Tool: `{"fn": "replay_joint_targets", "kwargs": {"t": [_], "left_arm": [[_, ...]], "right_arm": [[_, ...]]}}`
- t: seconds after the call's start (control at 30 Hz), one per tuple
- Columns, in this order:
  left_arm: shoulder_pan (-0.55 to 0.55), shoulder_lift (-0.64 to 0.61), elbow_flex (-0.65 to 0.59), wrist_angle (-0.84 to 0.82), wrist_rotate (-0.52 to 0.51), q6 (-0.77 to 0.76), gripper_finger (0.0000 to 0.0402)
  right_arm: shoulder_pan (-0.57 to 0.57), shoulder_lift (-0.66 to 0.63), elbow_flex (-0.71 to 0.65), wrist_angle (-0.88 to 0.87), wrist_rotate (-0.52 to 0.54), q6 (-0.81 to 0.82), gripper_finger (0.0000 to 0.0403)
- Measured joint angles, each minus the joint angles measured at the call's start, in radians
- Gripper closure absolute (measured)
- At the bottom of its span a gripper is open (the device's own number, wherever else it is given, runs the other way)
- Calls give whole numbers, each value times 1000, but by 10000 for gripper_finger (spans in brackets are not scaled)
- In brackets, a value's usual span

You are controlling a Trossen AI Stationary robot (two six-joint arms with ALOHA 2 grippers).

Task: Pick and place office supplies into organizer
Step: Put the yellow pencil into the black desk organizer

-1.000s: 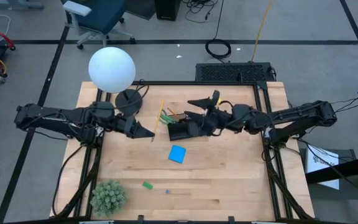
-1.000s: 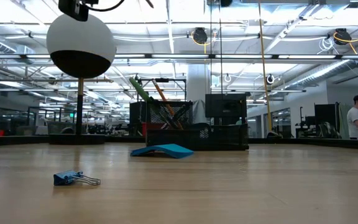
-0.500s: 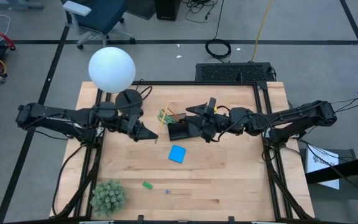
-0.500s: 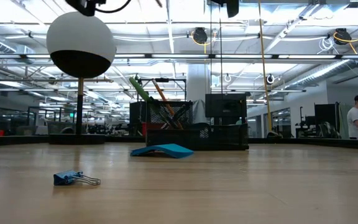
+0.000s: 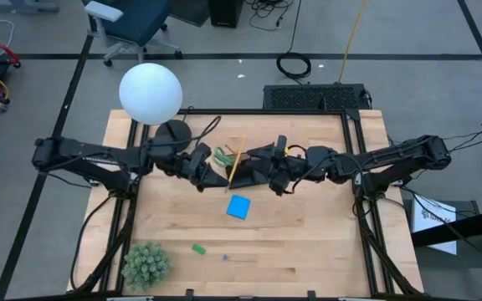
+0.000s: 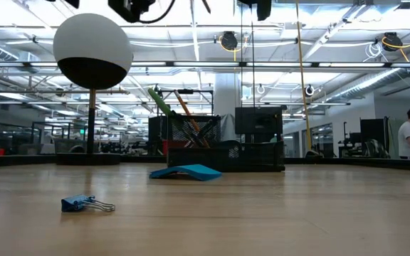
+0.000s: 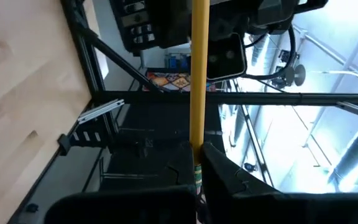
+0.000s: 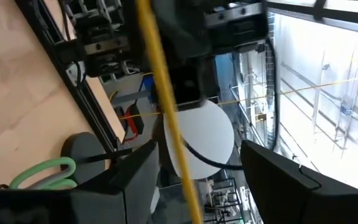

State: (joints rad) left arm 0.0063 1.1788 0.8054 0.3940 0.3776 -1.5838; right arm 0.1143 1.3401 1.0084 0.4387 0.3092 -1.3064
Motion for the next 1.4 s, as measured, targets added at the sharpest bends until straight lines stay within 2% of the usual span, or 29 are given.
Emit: {"fn": "replay_joint_targets", "kwargs": {"t": [0.3,0.53,0.63,0.77,0.97,1.03,1.3,1.4], "left_arm": [[30,130,155,-7,90,47,401],[34,212,219,-7,122,56,401],[30,216,222,-1,121,56,401],[29,216,222,3,116,57,402],[34,216,223,38,102,59,401],[34,210,225,43,93,72,400],[53,213,222,35,66,101,401],[68,216,221,25,65,160,400]], "right_arm": [[-1,18,0,4,-20,3,183],[0,20,0,6,0,11,186],[5,20,0,14,71,11,201],[5,20,0,15,107,29,254],[5,20,-1,27,109,289,372],[6,24,-2,27,106,366,394],[-2,22,0,53,109,620,399],[-15,19,0,66,110,689,400]]}}
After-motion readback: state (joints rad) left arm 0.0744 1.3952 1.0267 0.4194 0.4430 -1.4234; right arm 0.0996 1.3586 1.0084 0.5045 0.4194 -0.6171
